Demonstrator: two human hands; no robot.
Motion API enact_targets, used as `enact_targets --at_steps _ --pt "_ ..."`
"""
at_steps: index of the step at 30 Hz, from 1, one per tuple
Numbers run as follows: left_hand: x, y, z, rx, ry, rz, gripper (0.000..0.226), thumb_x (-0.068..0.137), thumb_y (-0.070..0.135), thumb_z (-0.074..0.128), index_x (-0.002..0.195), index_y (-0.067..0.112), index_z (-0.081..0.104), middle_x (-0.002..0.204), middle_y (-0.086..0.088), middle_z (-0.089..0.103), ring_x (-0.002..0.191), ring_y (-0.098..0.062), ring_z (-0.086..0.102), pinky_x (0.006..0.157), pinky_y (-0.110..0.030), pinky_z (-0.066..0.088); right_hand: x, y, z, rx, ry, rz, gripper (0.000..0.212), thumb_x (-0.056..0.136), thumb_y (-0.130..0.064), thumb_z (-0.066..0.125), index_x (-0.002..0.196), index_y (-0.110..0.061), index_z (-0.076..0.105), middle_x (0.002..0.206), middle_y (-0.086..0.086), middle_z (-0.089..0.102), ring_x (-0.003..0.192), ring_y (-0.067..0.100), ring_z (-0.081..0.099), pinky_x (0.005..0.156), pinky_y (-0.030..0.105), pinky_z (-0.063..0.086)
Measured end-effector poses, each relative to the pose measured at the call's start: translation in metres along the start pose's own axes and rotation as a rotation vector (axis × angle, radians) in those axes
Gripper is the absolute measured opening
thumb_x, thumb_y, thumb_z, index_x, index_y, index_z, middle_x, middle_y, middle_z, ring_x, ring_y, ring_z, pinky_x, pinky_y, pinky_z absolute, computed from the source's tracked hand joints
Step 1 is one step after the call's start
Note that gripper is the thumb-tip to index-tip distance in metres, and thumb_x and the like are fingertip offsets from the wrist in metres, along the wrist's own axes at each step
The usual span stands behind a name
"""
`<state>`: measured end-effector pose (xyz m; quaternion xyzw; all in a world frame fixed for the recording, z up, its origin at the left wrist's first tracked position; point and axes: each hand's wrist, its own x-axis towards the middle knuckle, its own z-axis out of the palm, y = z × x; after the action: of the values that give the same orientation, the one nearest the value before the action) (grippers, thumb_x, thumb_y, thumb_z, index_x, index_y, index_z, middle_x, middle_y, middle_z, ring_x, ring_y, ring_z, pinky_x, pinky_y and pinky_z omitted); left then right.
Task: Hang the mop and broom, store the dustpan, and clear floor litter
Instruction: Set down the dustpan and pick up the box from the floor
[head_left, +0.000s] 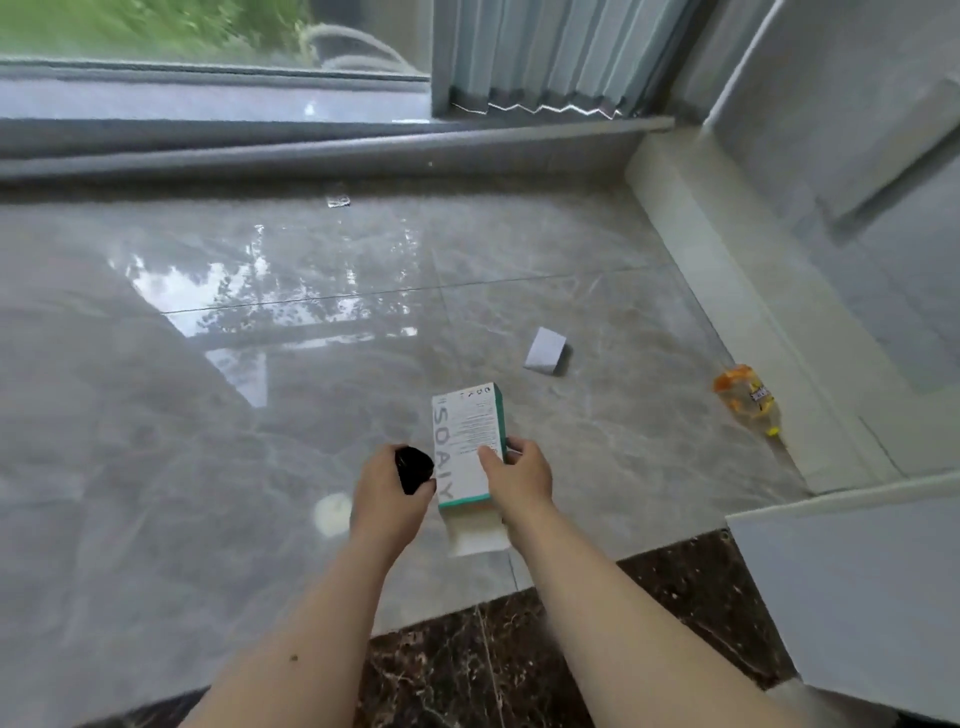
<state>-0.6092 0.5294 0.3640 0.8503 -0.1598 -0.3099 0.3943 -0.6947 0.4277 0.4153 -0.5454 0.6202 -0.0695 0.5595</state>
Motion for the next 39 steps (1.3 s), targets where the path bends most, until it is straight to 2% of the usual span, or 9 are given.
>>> enact_targets --at_steps 3,7,11,18,23,27,32,35,39 --pt "-0.003 -0.038 -0.066 -0.035 0.128 -0.070 0.029 0.076 0.017 0.069 0.102 0.016 0.055 0.105 -0.004 0.063 0.095 -0.024 0.060 0.077 -0.032 0.049 -0.029 -0.017 0.071 -0.064 -0.091 -0.033 0.038 0.089 -0.019 0.061 0.123 -0.008 0.049 0.127 0.010 0.060 0.112 0.026 0.061 0.094 0.035 0.051" --pt "-0.017 -0.097 -0.154 -0.093 0.296 -0.215 0.040 0.077 0.017 0.069 0.113 0.007 0.055 0.116 -0.012 0.060 0.105 -0.030 0.058 0.090 -0.041 0.051 -0.085 -0.025 0.169 -0.171 -0.230 -0.095 0.039 0.089 -0.020 0.060 0.124 -0.007 0.049 0.127 0.011 0.059 0.111 0.027 0.061 0.096 0.038 0.051" --pt "-0.044 -0.151 -0.241 -0.148 0.441 -0.313 0.041 0.078 0.019 0.068 0.114 0.004 0.054 0.118 -0.014 0.058 0.108 -0.032 0.057 0.091 -0.041 0.050 -0.149 -0.025 0.255 -0.262 -0.343 -0.156 0.041 0.089 -0.023 0.059 0.126 -0.009 0.047 0.126 0.011 0.060 0.106 0.026 0.063 0.093 0.040 0.053" --pt "-0.114 -0.255 -0.388 -0.448 0.629 -0.514 0.034 0.076 0.022 0.071 0.108 0.013 0.060 0.112 -0.007 0.065 0.086 -0.017 0.051 0.074 -0.025 0.040 -0.277 -0.013 0.395 -0.353 -0.528 -0.186 0.043 0.088 -0.027 0.062 0.126 -0.011 0.049 0.119 0.008 0.063 0.091 0.020 0.065 0.084 0.035 0.056" --pt "-0.170 -0.330 -0.491 -0.536 0.772 -0.606 0.031 0.077 0.025 0.071 0.103 0.015 0.057 0.112 -0.007 0.064 0.086 -0.019 0.054 0.065 -0.025 0.044 -0.378 -0.001 0.499 -0.491 -0.701 -0.260 0.040 0.090 -0.030 0.060 0.124 -0.013 0.047 0.117 0.007 0.063 0.086 0.020 0.065 0.072 0.033 0.055" --pt "-0.207 -0.381 -0.558 -0.628 0.866 -0.657 0.038 0.076 0.027 0.072 0.109 0.014 0.058 0.111 -0.007 0.065 0.094 -0.025 0.062 0.082 -0.034 0.054 -0.444 0.009 0.571 -0.569 -0.792 -0.333 0.038 0.090 -0.028 0.060 0.123 -0.012 0.048 0.105 0.002 0.061 0.068 0.007 0.059 0.048 0.018 0.043" --pt "-0.257 -0.444 -0.621 -0.677 0.924 -0.692 0.025 0.077 0.023 0.069 0.094 0.005 0.065 0.092 -0.014 0.071 0.078 -0.028 0.067 0.063 -0.032 0.050 -0.517 0.032 0.655 -0.705 -0.889 -0.401 0.039 0.089 -0.028 0.062 0.122 -0.010 0.050 0.104 0.004 0.060 0.067 0.008 0.057 0.046 0.018 0.041" --pt "-0.286 -0.481 -0.654 -0.707 1.014 -0.708 0.007 0.079 0.020 0.068 0.079 0.012 0.065 0.070 -0.003 0.063 0.068 -0.019 0.060 0.061 -0.023 0.045 -0.557 0.049 0.703 -0.789 -0.972 -0.451 0.041 0.087 -0.027 0.064 0.121 -0.009 0.051 0.107 0.006 0.062 0.074 0.014 0.061 0.056 0.023 0.050" --pt "-0.311 -0.516 -0.680 -0.690 1.113 -0.797 0.024 0.080 0.023 0.065 0.057 0.020 0.059 0.050 0.010 0.054 0.057 -0.015 0.056 0.054 -0.022 0.043 -0.603 0.066 0.756 -0.891 -1.084 -0.529 0.043 0.086 -0.029 0.065 0.122 -0.011 0.052 0.113 0.007 0.064 0.085 0.020 0.061 0.068 0.030 0.051"
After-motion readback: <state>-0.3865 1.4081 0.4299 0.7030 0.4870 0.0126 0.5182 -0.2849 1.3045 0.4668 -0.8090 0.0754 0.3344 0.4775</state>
